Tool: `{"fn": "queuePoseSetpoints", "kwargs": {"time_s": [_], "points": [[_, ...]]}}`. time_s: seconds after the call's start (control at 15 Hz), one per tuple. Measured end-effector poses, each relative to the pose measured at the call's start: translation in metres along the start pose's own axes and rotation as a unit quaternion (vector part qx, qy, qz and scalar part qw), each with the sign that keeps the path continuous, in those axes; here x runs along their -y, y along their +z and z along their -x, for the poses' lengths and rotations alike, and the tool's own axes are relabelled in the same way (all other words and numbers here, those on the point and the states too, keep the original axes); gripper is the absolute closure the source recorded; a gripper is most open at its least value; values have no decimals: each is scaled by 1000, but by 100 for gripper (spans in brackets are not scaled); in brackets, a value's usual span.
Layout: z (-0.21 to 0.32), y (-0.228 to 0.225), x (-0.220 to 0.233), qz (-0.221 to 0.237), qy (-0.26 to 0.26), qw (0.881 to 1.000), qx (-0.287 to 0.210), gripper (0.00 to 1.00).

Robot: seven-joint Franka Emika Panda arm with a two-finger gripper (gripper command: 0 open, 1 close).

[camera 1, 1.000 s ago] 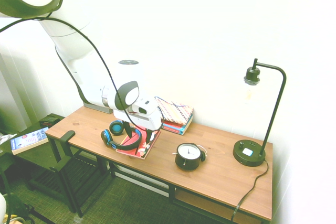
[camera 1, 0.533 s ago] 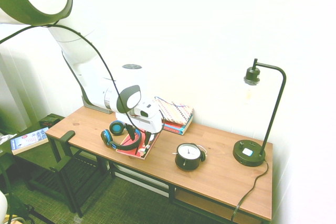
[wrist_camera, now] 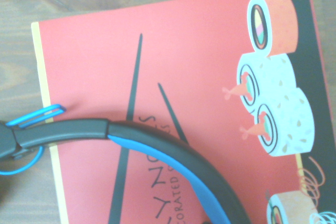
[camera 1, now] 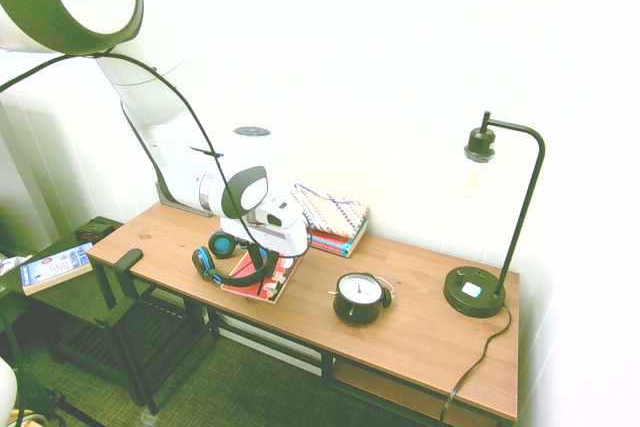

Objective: Hang the headphone

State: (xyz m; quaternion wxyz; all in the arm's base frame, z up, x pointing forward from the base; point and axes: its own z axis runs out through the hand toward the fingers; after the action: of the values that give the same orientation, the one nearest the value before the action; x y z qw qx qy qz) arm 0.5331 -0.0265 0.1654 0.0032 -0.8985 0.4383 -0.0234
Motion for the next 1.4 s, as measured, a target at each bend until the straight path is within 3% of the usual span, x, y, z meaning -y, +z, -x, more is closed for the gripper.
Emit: {"fn": "queuePoseSetpoints", "kwargs": {"time_s": [0.53, 0.87, 1.13, 1.4], "points": [[0, -7, 1, -5, 3, 1000, -3, 100], [16, -68, 10, -32, -6, 999, -8, 100], [70, -126, 21, -57, -43, 997, 5, 100], [148, -143, 11, -58, -93, 994, 19, 100]]}}
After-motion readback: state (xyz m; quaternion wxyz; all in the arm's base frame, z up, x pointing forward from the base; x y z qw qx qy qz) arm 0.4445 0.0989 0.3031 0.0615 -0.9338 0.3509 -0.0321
